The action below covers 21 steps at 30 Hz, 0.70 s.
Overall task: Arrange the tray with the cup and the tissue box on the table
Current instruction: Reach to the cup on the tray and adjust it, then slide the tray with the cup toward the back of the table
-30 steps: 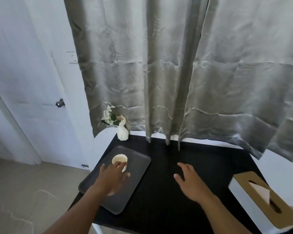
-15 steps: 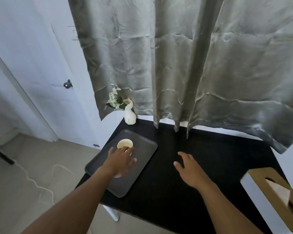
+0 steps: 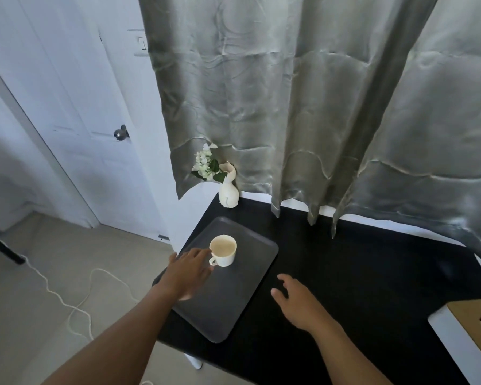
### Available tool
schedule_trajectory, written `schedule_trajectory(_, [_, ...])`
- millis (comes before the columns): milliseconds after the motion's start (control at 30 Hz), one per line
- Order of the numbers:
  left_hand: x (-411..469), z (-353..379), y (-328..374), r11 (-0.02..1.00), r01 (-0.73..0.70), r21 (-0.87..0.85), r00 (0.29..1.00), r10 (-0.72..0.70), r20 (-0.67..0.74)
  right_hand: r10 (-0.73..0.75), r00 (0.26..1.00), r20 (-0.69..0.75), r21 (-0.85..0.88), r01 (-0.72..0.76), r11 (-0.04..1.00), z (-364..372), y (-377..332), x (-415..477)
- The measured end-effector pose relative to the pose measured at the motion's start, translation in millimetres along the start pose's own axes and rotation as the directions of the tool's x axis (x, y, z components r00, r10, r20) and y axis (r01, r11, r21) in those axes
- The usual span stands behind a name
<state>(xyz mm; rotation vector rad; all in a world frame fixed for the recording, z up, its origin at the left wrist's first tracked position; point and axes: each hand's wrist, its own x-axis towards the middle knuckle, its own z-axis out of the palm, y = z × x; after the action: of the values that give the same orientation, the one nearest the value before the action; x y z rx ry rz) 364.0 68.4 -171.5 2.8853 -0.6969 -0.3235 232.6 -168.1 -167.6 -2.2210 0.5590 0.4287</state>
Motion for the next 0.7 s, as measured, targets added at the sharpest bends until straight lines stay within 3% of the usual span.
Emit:
schedule_trajectory(433, [43, 41, -111, 0.996, -0.005, -0.089, 0.991, 0.017, 0.134, 0.21, 0.976, 0.051, 0.156, -0.215, 0.964, 109, -51, 42])
schedule_trajectory(700, [60, 71, -140, 1.0, 0.002, -0.001, 0.974, -0.002, 0.227, 0.409, 0.913, -0.012, 0.257, -0.392, 0.883, 151, -51, 59])
